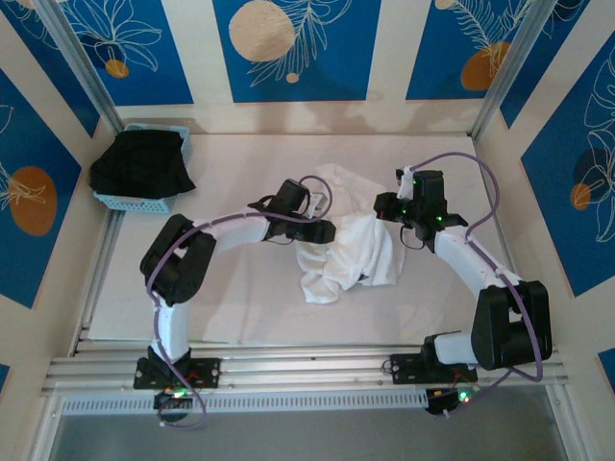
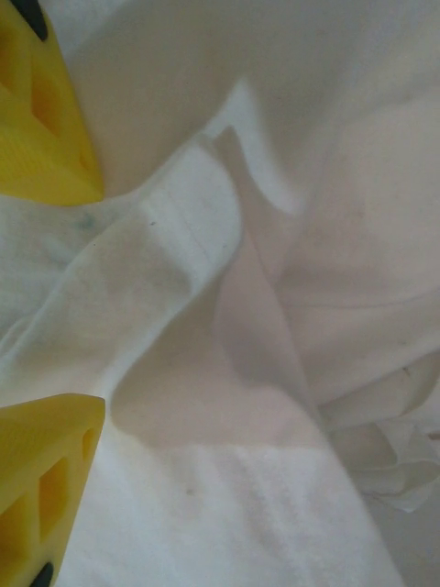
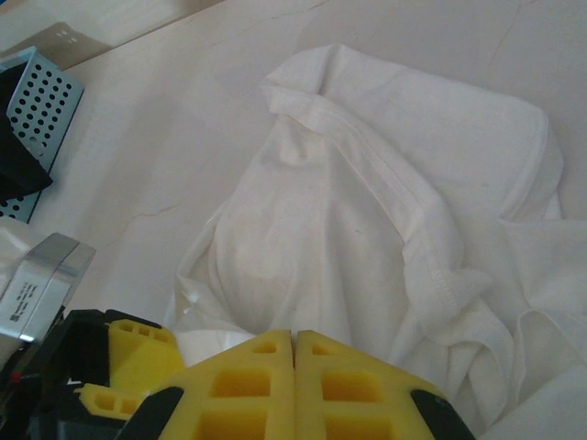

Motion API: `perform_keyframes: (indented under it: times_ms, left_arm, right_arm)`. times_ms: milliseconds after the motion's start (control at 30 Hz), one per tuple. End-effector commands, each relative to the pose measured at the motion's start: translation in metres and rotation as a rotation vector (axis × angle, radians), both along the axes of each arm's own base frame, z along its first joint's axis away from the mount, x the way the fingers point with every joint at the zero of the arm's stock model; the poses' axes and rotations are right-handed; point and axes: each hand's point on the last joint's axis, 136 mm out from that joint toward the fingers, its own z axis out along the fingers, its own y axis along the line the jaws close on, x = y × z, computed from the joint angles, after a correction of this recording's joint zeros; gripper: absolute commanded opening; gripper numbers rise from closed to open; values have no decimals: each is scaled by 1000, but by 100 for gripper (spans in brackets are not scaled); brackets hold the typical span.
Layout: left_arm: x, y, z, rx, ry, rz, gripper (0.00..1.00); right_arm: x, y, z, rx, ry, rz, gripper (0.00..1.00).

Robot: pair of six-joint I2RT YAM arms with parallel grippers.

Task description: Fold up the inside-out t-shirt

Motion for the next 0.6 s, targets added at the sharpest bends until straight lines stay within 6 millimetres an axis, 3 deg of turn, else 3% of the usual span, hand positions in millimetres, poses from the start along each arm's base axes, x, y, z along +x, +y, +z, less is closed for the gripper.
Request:
perform_keyframes:
  times_ms: [0,333,567]
  left_arm:
    - [8,-9,5,-40,13,-9,56]
    - [22,-19,21,-110,-28,-24,47]
    - [23,-21,17,-121,-17,-30,39]
  right_arm:
    - [3,2,8,16,-27,15,0]
    - [2,2,10,17,-31,18,0]
    - [2,1,9,20,-28,15,0]
